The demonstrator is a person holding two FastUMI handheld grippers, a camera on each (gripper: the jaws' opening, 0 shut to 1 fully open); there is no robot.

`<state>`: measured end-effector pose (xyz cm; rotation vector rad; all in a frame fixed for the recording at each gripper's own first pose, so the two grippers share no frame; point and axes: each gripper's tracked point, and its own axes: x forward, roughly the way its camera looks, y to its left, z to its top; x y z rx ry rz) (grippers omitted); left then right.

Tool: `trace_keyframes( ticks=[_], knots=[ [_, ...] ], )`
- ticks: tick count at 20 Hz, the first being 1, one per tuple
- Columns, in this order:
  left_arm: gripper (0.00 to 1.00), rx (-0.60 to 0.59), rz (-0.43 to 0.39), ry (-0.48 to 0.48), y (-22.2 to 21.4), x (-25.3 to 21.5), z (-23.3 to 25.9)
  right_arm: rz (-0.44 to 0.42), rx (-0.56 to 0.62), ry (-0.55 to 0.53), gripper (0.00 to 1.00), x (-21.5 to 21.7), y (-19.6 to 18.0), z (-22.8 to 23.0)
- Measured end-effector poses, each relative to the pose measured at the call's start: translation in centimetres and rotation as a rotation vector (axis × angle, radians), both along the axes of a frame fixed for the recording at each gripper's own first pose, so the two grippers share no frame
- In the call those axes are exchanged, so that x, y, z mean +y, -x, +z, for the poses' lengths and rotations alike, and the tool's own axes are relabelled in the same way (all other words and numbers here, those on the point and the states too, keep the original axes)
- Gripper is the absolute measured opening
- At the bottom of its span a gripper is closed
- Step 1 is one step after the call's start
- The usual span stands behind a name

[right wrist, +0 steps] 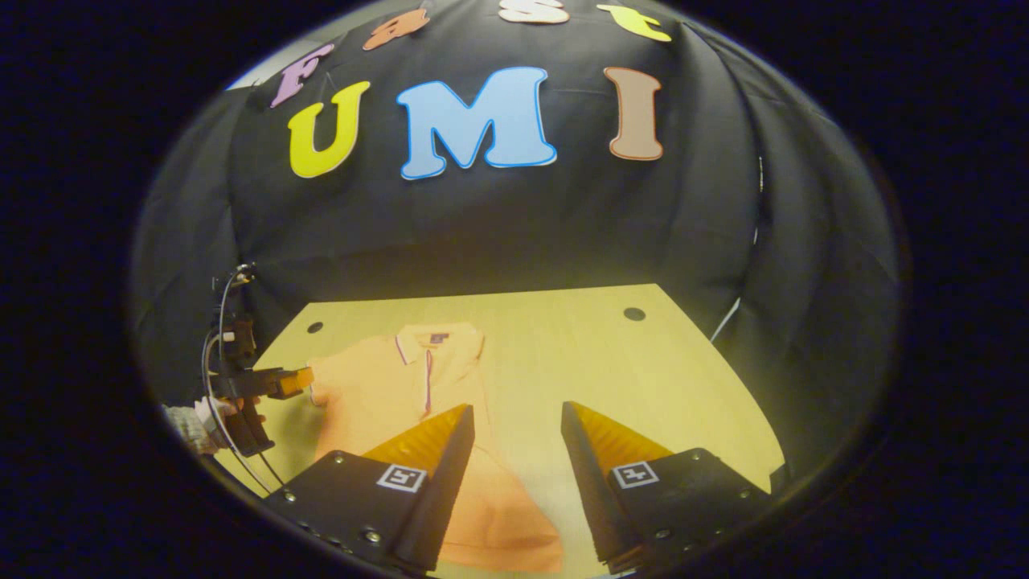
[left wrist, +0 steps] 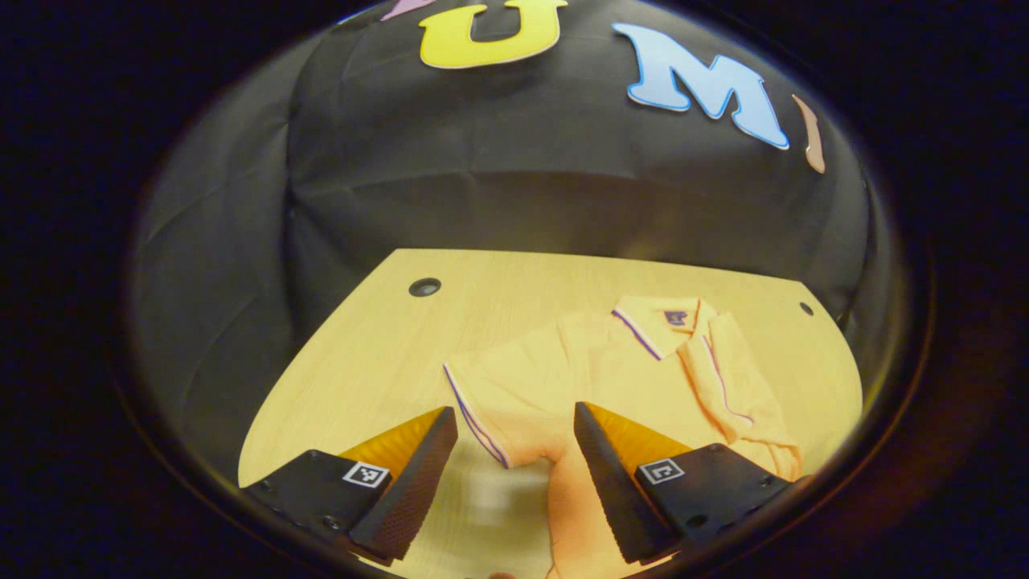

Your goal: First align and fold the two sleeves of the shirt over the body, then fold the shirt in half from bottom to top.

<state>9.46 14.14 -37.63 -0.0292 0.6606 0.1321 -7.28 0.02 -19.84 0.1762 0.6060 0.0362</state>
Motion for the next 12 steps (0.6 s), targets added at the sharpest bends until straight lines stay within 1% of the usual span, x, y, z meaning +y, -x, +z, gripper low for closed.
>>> trace_keyframes(
  ticks=[3, 6, 8, 11, 12],
  knots=[
    [0.96, 0.040, 0.011, -0.002, -0.7, 0.8, -2.3, -0.055, 0.031, 0.002, 0.69, -1.6, 2.0, -0.7],
    [0.96, 0.092, 0.027, 0.009, -0.6, 1.2, -4.3, -0.086, 0.054, 0.012, 0.69, -2.5, 3.2, -1.2],
    [0.96, 0.124, 0.044, 0.026, -0.2, 1.4, -5.4, -0.101, 0.058, 0.018, 0.69, -2.9, 3.3, -1.4],
    [0.97, 0.151, 0.069, 0.020, 0.3, 1.5, -7.0, -0.124, 0.064, 0.007, 0.69, -3.4, 3.5, -1.4],
    [0.99, 0.155, 0.068, 0.022, 0.4, 1.5, -7.1, -0.128, 0.067, 0.004, 0.69, -3.5, 3.4, -1.5]
  ],
)
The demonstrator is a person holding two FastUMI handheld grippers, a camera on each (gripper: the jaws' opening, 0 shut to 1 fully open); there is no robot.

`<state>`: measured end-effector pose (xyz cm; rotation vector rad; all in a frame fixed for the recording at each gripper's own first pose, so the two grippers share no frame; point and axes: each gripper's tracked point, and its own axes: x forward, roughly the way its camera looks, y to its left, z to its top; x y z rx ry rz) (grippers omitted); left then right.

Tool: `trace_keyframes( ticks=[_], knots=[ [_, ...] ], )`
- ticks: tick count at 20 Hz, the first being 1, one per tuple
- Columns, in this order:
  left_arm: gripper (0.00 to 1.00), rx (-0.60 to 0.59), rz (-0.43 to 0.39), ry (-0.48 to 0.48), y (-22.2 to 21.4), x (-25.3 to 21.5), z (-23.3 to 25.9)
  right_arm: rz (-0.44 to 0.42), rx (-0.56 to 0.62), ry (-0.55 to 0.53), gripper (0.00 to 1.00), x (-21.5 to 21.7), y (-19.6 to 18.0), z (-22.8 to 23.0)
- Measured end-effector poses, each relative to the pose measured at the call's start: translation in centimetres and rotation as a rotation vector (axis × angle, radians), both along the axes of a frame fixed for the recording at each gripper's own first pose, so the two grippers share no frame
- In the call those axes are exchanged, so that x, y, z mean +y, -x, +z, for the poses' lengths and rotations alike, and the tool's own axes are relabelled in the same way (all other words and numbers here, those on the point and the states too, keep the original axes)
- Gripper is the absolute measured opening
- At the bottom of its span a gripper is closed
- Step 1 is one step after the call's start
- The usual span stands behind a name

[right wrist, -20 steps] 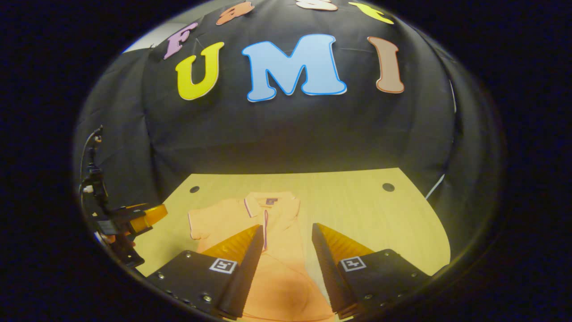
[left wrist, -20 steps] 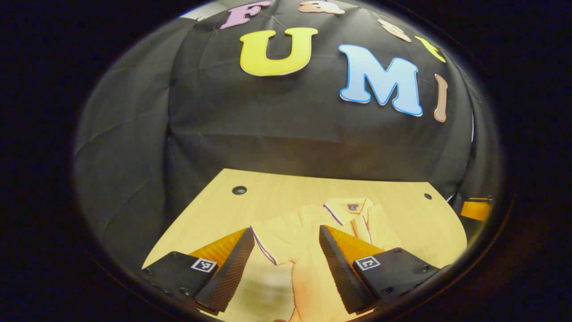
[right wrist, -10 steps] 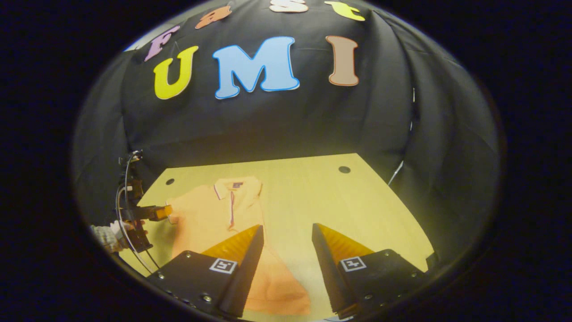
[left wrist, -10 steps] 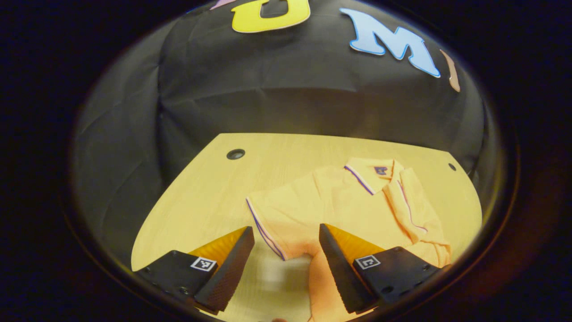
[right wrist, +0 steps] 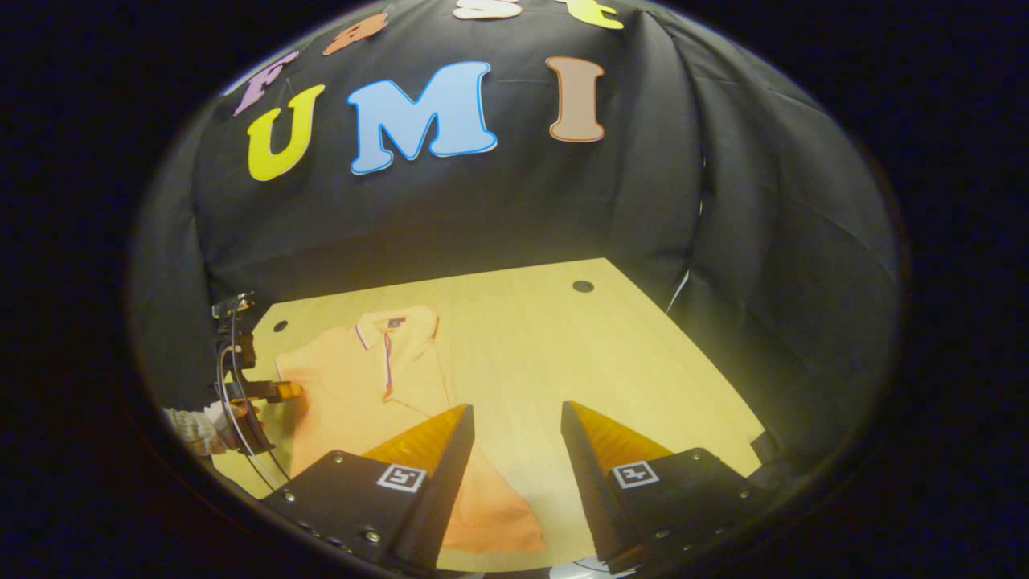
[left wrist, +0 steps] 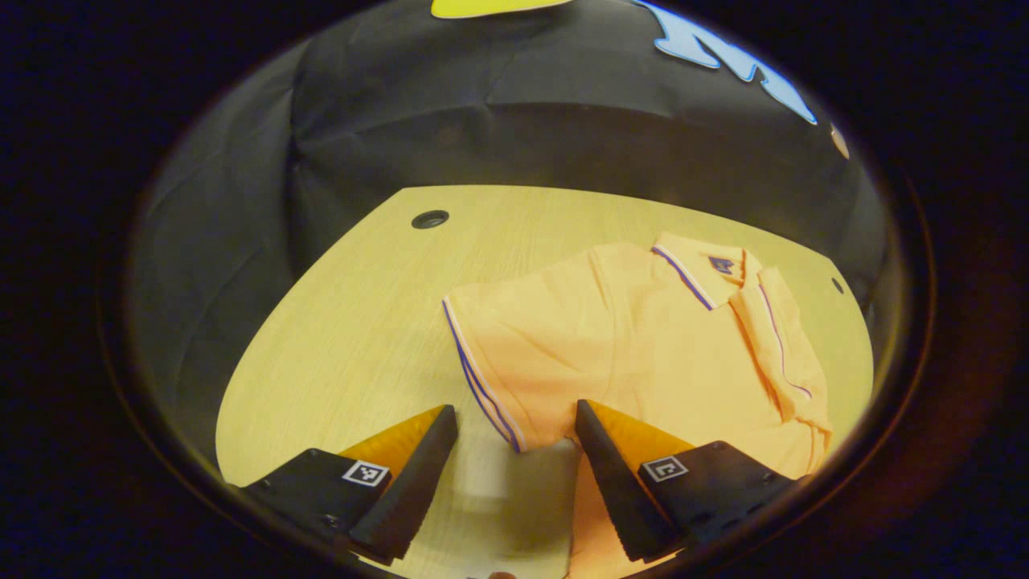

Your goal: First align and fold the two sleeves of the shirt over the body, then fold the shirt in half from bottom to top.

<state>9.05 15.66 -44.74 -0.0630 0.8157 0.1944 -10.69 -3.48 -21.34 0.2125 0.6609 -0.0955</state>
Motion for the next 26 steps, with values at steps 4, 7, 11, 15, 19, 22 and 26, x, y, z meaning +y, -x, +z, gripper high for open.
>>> trace_keyframes(
  ticks=[4, 7, 11, 15, 19, 22, 26],
  knots=[
    [1.00, -0.005, 0.010, -0.008, -0.2, 0.0, -0.4, 0.005, 0.012, -0.006, 0.66, 0.2, -0.6, -0.5],
    [0.94, 0.002, 0.001, -0.013, -0.4, -0.2, -0.5, 0.015, 0.015, -0.011, 0.69, 0.6, -1.0, -0.8],
    [0.60, -0.018, 0.002, -0.012, -0.9, -0.2, -0.4, 0.024, 0.017, -0.019, 0.69, 0.9, -1.1, -1.1],
    [0.24, -0.023, 0.000, -0.016, -1.2, -0.6, -0.5, 0.020, 0.013, -0.013, 0.69, 0.7, -1.0, -1.3],
    [0.12, 0.019, -0.008, -0.040, -1.3, -0.9, -0.3, -0.003, 0.012, -0.018, 0.69, -0.2, 0.0, -1.3],
    [0.12, 0.046, -0.024, -0.057, -1.5, -0.9, -0.3, -0.020, 0.012, -0.018, 0.69, -0.9, 0.8, -1.3],
    [0.12, 0.043, -0.066, -0.133, -2.1, -1.2, 1.5, -0.040, 0.015, -0.023, 0.69, -1.8, 1.7, -1.4]
  ],
)
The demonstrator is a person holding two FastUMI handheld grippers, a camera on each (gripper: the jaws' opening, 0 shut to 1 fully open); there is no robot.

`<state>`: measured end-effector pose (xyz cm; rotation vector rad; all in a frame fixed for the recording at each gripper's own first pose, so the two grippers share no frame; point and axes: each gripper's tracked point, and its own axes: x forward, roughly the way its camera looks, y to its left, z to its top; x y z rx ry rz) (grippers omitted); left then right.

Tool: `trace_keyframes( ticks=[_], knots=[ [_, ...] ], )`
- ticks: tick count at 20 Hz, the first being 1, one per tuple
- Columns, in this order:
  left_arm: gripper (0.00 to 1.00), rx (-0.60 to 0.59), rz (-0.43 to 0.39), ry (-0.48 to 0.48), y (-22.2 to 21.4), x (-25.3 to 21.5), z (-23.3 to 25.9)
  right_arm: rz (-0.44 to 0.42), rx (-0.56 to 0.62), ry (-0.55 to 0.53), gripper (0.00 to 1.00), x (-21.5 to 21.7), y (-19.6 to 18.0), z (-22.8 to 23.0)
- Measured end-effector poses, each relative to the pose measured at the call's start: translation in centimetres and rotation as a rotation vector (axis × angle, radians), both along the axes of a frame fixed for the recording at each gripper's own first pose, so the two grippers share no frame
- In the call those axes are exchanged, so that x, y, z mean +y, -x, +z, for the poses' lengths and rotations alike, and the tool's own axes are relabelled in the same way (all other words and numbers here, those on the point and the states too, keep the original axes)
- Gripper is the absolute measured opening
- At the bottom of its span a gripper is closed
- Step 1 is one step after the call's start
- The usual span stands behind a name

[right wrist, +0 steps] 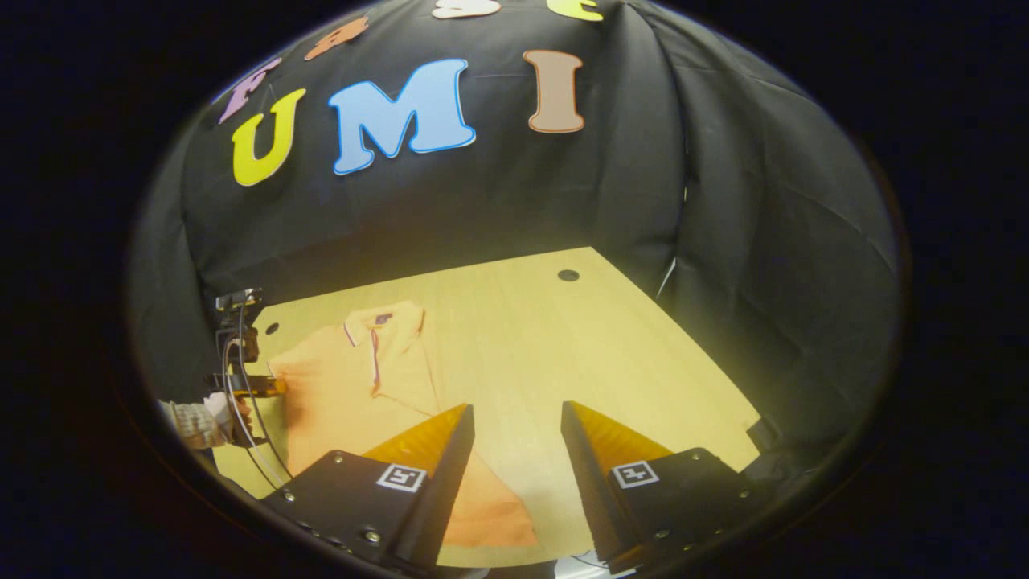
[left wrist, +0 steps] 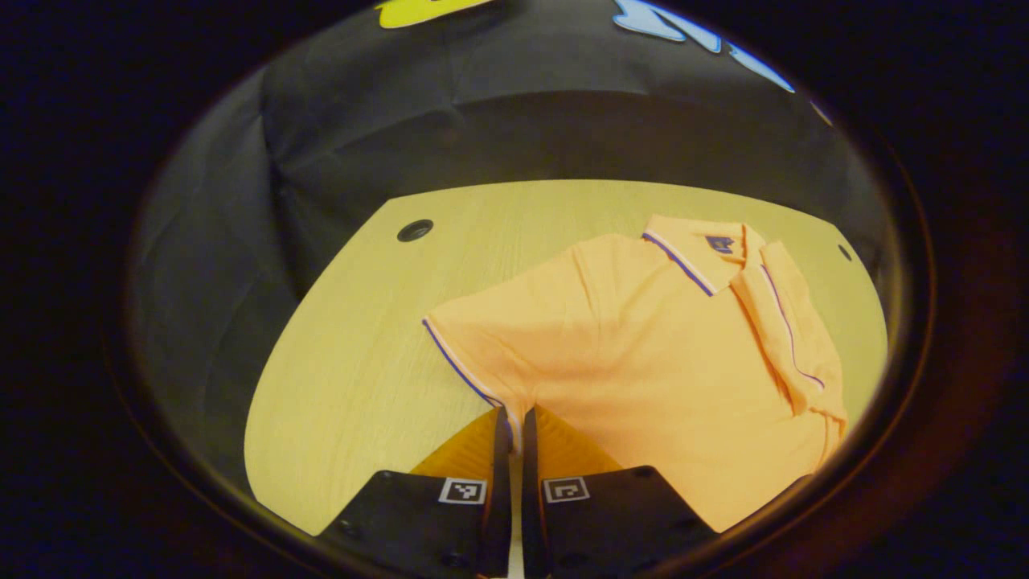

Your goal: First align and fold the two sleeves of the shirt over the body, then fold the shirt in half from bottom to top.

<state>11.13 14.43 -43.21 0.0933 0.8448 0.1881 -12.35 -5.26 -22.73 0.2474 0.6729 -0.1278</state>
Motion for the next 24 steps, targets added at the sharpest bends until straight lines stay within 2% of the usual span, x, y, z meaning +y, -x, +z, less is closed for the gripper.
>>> trace_keyframes(
  ticks=[4, 5, 6, 14, 19, 24],
  knots=[
    [0.12, -0.060, -0.111, -0.075, -1.9, -2.6, 3.1, -0.009, 0.002, -0.013, 0.69, -0.3, 0.4, -0.6],
    [0.12, -0.078, -0.146, -0.090, -2.4, -3.7, 3.9, -0.010, 0.004, -0.015, 0.66, -0.3, 0.4, -0.8],
    [0.12, -0.091, -0.183, -0.102, -2.9, -4.9, 4.5, -0.012, 0.002, -0.017, 0.69, -0.4, 0.4, -0.8],
    [0.12, -0.159, -0.463, -0.149, -3.3, -16.2, 7.6, -0.058, -0.005, -0.033, 0.69, -2.1, 1.3, -0.8],
    [0.12, -0.134, -0.613, -0.169, 2.5, -19.4, 8.9, -0.102, 0.012, -0.053, 0.69, -3.2, 2.6, -1.7],
    [0.12, -0.066, -0.683, -0.158, 5.8, -19.7, 7.3, -0.125, 0.026, -0.060, 0.69, -3.9, 3.5, -2.1]
  ],
)
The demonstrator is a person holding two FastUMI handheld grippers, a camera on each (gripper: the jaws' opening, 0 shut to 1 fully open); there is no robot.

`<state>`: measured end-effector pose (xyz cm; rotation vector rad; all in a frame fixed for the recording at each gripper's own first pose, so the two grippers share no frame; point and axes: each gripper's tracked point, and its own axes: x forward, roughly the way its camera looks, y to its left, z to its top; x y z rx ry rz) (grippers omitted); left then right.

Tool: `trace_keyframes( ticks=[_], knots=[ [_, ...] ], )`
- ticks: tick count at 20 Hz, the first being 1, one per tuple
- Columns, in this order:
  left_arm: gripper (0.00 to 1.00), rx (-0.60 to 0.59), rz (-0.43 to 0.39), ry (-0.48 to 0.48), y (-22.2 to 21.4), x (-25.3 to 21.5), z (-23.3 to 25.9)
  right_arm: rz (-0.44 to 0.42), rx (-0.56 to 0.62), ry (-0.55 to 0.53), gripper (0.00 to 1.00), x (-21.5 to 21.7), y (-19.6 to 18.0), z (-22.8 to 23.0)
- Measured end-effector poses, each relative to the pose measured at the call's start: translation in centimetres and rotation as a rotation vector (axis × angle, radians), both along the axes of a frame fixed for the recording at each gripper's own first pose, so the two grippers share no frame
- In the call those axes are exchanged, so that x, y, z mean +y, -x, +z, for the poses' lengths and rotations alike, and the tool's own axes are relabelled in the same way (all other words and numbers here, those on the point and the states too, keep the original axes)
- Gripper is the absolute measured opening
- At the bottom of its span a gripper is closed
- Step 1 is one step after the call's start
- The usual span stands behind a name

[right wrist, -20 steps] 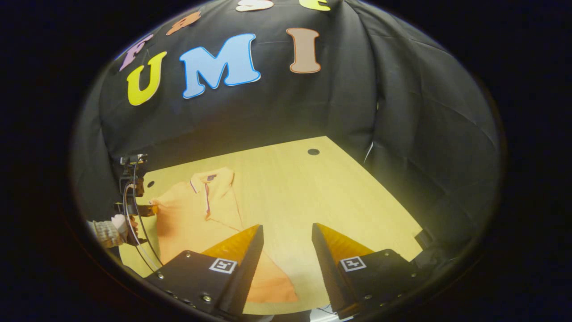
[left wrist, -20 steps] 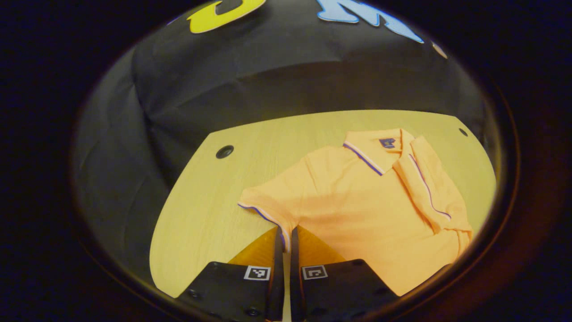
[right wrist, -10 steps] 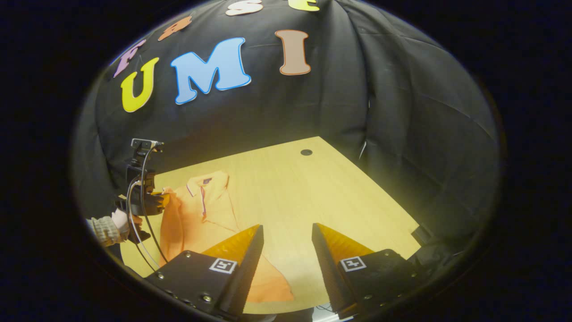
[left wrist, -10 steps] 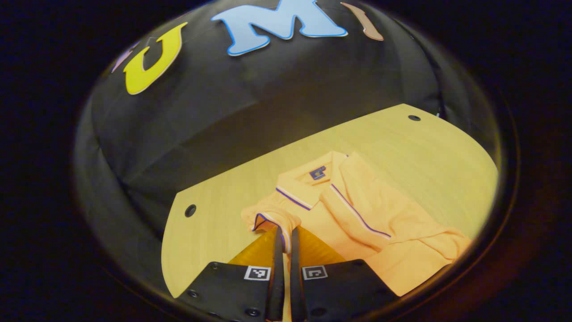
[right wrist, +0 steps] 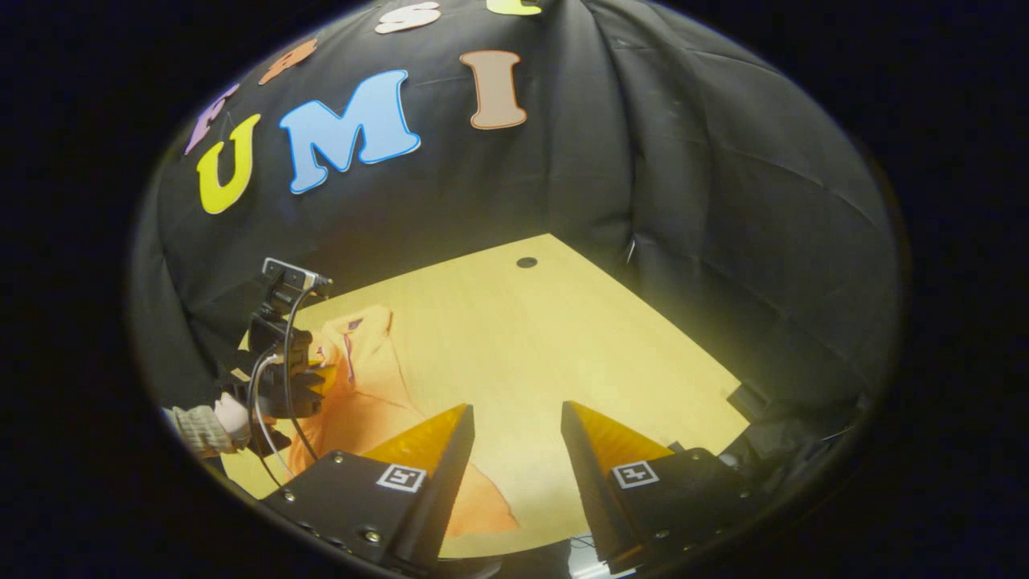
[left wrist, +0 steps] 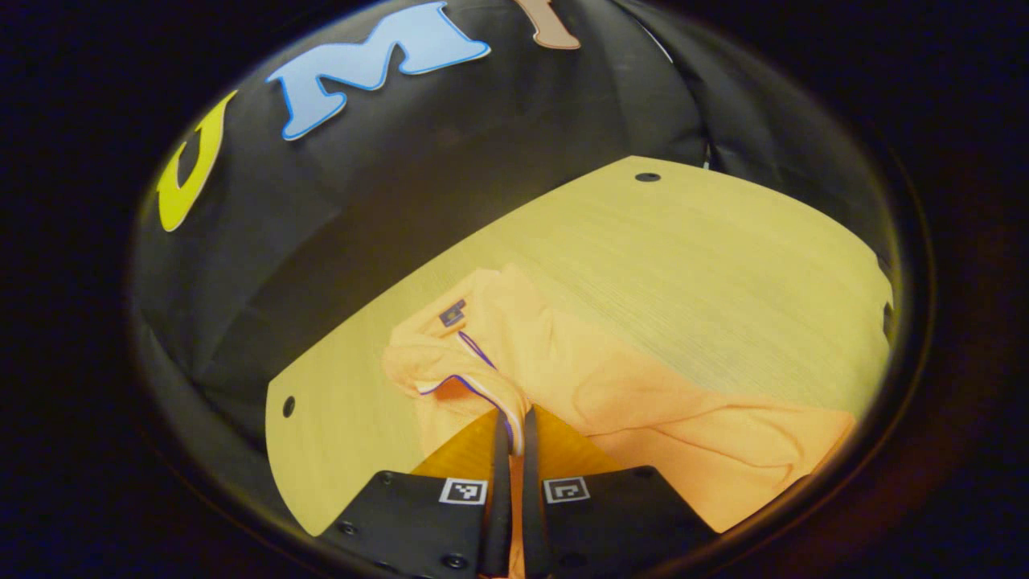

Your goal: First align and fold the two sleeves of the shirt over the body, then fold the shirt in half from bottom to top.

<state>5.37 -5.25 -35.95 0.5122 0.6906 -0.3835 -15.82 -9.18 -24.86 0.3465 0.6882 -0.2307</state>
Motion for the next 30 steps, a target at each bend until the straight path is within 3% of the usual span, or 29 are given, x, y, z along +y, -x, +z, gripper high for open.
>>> trace_keyframes(
  ticks=[1, 3, 5, 7, 8, 9, 11, 12, 17, 18, 19, 23, 24, 26, 27, 30],
  knots=[
    [0.12, 0.017, -0.001, -0.005, 0.0, -0.7, -1.1, -0.002, 0.000, 0.000, 0.66, -0.1, 0.1, 0.0],
    [0.12, 0.058, 0.002, 0.000, 0.3, -1.1, -2.5, -0.007, -0.002, 0.001, 0.69, -0.4, 0.1, 0.0],
    [0.22, 0.097, 0.002, 0.050, 0.8, -1.5, -3.3, -0.007, 0.001, -0.004, 0.69, -0.3, 0.2, 0.0],
    [0.70, 0.123, -0.002, 0.081, 1.8, -1.5, -3.3, -0.005, 0.004, -0.012, 0.69, -0.2, 0.1, -0.3],
    [0.73, 0.125, 0.007, 0.082, 2.1, -1.2, -3.3, -0.002, 0.005, -0.018, 0.69, -0.1, 0.2, -0.4],
    [0.84, 0.127, 0.020, 0.087, 2.4, -0.7, -3.2, 0.004, 0.006, -0.023, 0.69, 0.1, 0.1, -0.7],
    [0.84, 0.134, 0.054, 0.111, 3.2, 0.2, -3.0, 0.022, 0.007, -0.030, 0.66, 0.4, -0.1, -1.0],
    [0.78, 0.132, 0.075, 0.124, 3.5, 0.9, -2.7, 0.037, 0.008, -0.035, 0.66, 0.8, -0.3, -1.1],
    [0.77, 0.132, 0.173, 0.198, 6.5, 5.8, -0.9, 0.138, 0.024, -0.056, 0.69, 3.1, -1.8, -2.2],
    [0.83, 0.130, 0.199, 0.207, 7.2, 7.3, -0.5, 0.161, 0.029, -0.059, 0.69, 3.6, -2.0, -2.4],
    [0.78, 0.129, 0.229, 0.212, 8.0, 9.0, -0.2, 0.185, 0.034, -0.059, 0.69, 4.0, -2.3, -2.8],
    [0.78, 0.137, 0.346, 0.214, 11.3, 14.9, -0.1, 0.289, 0.065, -0.059, 0.69, 5.9, -3.0, -4.1],
    [0.83, 0.146, 0.370, 0.218, 12.4, 16.0, -0.2, 0.321, 0.078, -0.063, 0.69, 6.5, -3.1, -4.5],
    [0.83, 0.169, 0.408, 0.227, 14.6, 17.8, -0.5, 0.379, 0.112, -0.068, 0.69, 7.5, -2.9, -5.6],
    [0.78, 0.176, 0.425, 0.225, 15.7, 18.7, -0.6, 0.402, 0.131, -0.068, 0.69, 7.8, -2.8, -6.2],
    [0.83, 0.208, 0.471, 0.232, 19.0, 20.5, -1.0, 0.447, 0.195, -0.081, 0.70, 8.4, -2.0, -7.8]
  ],
)
